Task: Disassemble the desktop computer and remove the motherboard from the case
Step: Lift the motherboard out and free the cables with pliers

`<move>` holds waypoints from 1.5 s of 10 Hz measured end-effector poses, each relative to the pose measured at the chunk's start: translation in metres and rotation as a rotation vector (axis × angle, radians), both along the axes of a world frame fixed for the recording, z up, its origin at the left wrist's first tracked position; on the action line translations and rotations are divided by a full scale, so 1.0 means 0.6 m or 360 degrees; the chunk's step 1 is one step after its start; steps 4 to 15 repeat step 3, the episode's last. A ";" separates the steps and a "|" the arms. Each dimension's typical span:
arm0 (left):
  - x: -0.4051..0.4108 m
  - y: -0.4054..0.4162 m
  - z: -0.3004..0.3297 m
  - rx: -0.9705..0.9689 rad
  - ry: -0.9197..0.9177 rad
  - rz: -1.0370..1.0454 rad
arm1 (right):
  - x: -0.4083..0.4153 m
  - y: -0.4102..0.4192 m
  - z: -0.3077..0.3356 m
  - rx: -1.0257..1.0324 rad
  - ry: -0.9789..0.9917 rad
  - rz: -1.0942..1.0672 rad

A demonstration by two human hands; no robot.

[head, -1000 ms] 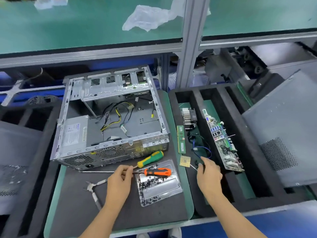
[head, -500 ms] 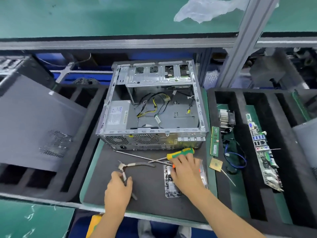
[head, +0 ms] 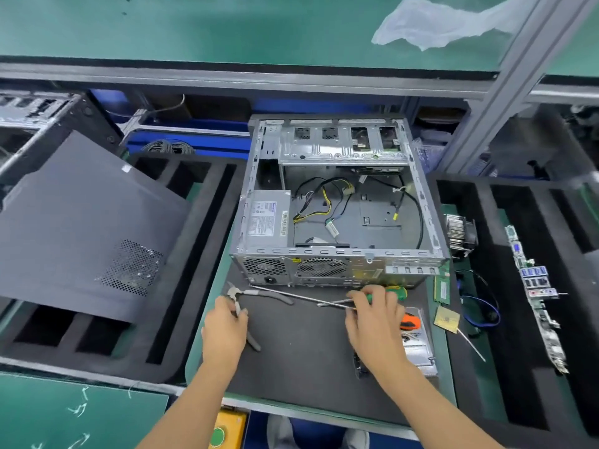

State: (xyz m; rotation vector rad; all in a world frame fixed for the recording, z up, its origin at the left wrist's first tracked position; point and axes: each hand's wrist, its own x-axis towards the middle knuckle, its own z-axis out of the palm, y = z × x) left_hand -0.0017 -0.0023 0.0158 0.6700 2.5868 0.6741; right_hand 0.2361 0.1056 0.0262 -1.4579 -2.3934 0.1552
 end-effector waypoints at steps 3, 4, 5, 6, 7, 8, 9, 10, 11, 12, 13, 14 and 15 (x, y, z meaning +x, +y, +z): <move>-0.032 0.008 0.005 0.0044 0.0472 -0.0394 | -0.074 -0.125 -0.043 -0.0081 -0.0227 0.0492; -0.032 0.008 0.005 0.0044 0.0472 -0.0394 | -0.074 -0.125 -0.043 -0.0081 -0.0227 0.0492; -0.032 0.008 0.005 0.0044 0.0472 -0.0394 | -0.074 -0.125 -0.043 -0.0081 -0.0227 0.0492; -0.032 0.008 0.005 0.0044 0.0472 -0.0394 | -0.074 -0.125 -0.043 -0.0081 -0.0227 0.0492; -0.032 0.008 0.005 0.0044 0.0472 -0.0394 | -0.074 -0.125 -0.043 -0.0081 -0.0227 0.0492; -0.032 0.008 0.005 0.0044 0.0472 -0.0394 | -0.074 -0.125 -0.043 -0.0081 -0.0227 0.0492; -0.032 0.008 0.005 0.0044 0.0472 -0.0394 | -0.074 -0.125 -0.043 -0.0081 -0.0227 0.0492; -0.032 0.008 0.005 0.0044 0.0472 -0.0394 | -0.074 -0.125 -0.043 -0.0081 -0.0227 0.0492; -0.032 0.008 0.005 0.0044 0.0472 -0.0394 | -0.074 -0.125 -0.043 -0.0081 -0.0227 0.0492; -0.032 0.008 0.005 0.0044 0.0472 -0.0394 | -0.074 -0.125 -0.043 -0.0081 -0.0227 0.0492; -0.032 0.008 0.005 0.0044 0.0472 -0.0394 | -0.074 -0.125 -0.043 -0.0081 -0.0227 0.0492; -0.032 0.008 0.005 0.0044 0.0472 -0.0394 | -0.074 -0.125 -0.043 -0.0081 -0.0227 0.0492; -0.032 0.008 0.005 0.0044 0.0472 -0.0394 | -0.074 -0.125 -0.043 -0.0081 -0.0227 0.0492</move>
